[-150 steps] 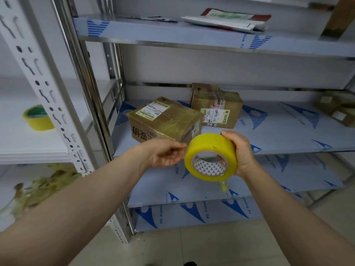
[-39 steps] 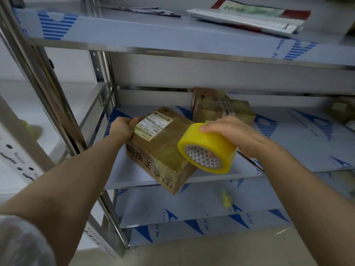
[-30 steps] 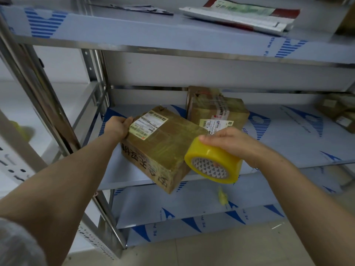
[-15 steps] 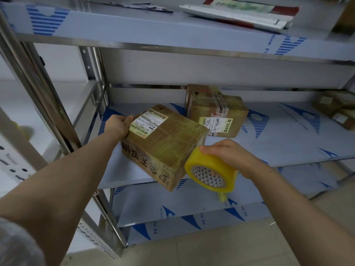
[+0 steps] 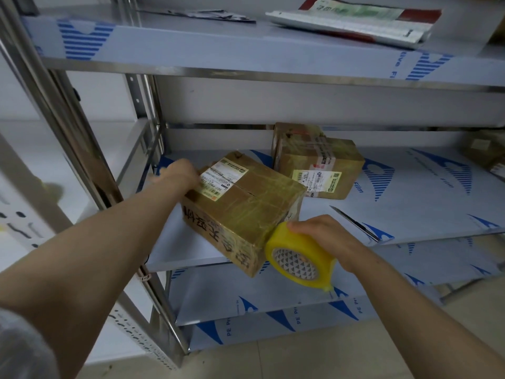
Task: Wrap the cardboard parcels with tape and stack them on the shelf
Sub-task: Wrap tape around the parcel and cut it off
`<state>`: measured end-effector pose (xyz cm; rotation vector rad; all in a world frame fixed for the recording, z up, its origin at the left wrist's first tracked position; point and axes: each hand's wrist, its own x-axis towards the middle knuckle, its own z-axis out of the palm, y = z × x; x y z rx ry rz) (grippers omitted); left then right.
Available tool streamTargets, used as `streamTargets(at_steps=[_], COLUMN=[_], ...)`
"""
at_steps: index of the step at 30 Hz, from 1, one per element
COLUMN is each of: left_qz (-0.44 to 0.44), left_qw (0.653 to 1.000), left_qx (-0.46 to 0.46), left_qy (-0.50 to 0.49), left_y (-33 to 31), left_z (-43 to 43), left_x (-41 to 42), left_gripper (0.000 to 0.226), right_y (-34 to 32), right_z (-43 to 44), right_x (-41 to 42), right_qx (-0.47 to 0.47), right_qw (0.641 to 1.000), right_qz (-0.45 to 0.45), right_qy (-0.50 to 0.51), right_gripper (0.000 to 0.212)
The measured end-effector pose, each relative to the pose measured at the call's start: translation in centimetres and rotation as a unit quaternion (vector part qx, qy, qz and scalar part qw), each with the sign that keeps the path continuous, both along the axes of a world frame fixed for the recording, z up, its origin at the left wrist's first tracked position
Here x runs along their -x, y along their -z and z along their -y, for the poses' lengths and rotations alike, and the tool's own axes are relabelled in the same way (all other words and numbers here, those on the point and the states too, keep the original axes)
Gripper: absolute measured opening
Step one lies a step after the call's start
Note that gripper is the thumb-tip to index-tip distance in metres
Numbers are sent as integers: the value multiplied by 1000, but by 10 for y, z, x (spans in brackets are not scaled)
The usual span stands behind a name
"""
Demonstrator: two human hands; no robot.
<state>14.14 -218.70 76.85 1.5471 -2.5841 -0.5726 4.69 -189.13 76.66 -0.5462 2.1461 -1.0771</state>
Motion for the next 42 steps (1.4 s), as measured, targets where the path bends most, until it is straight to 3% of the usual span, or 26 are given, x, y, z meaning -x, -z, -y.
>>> streamTargets(at_steps=[2,5,8,10,11,14,17,22,32,35,40,42], left_qz=[57,77,40,36,48,130,62,104,125,142,114,137], left_qw=[995,994,991,994,996,988,989,984,984,982,991,988], left_qx=[76,72,125,105,79,87,93,50,79,116,69,66], left_qy=[28,41,39,16,0,-3,92,135,104,41,30,17], left_y=[-1,15,24,18,13,9,19,27,23,21,15,7], left_z=[-10,-27,-19,-12,-11,-32,-78,-101,-73,-46,-40,-43], left_x=[11,19,16,15,14,21,32,31,23,15,15,17], left_gripper=[47,76,46,29,31,82,107,99,117,107,74,85], right_y=[1,2,3,3,3,4,1,-2,0,1,3,4], right_z=[2,3,4,4,4,4,6,7,4,5,8,9], right_x=[1,2,3,2,1,1,3,0,0,0,-1,-2], right_qx=[2,-3,-1,1,1,-2,5,6,-4,-6,-1,1], right_qw=[1000,1000,1000,1000,999,1000,1000,1000,999,999,999,999], right_qz=[4,10,21,27,28,15,16,10,22,21,22,23], right_qy=[11,11,8,13,15,13,15,12,31,23,33,31], right_gripper=[25,24,31,31,28,25,23,27,39,39,38,35])
